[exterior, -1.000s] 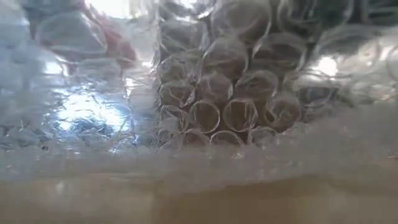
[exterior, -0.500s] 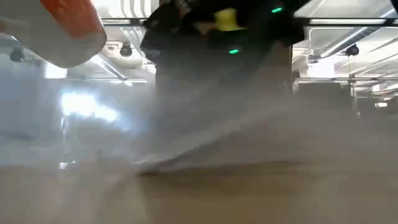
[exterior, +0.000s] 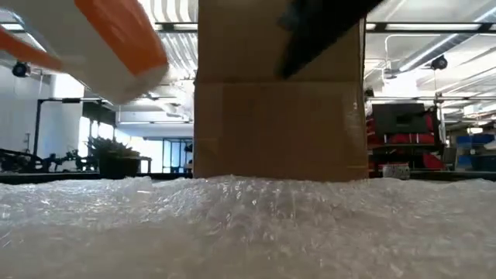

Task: Wrap mug
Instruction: Wrap the orange mug with bubble wrap

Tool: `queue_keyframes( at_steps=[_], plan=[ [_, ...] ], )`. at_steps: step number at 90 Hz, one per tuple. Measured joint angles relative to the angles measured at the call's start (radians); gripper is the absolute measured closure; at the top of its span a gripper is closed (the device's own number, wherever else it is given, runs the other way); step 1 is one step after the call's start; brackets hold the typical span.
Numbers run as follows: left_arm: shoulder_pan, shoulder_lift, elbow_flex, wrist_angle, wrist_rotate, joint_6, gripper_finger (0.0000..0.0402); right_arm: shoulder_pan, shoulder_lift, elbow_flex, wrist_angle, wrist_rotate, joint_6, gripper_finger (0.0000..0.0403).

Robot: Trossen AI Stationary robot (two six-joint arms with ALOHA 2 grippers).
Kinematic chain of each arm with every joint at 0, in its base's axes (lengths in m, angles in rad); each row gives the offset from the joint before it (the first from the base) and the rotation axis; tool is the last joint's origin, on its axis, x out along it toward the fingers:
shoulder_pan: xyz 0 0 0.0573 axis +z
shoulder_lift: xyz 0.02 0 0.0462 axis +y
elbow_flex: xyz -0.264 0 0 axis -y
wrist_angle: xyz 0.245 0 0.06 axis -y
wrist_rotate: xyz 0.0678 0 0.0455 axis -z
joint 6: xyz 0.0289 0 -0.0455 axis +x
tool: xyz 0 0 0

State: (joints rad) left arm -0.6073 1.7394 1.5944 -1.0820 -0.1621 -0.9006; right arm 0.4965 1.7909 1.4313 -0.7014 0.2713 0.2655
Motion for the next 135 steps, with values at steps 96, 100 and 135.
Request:
queue_keyframes(
  at_steps=[96, 100, 135],
  plan=[
    [0.214, 0.371, 0.294, 0.049, 0.243, 0.495, 0.0315, 0.265, -0.108, -0.292, 0.037, 0.172, 0.526, 0.0203],
    [0.216, 0.371, 0.294, 0.059, 0.243, 0.497, 0.0302, 0.265, -0.108, -0.292, 0.038, 0.171, 0.523, 0.0203],
    [0.219, 0.358, 0.433, -0.056, 0.182, 0.485, 0.0214, 0.265, -0.145, -0.265, -0.004, 0.135, 0.488, 0.0203]
  ],
)
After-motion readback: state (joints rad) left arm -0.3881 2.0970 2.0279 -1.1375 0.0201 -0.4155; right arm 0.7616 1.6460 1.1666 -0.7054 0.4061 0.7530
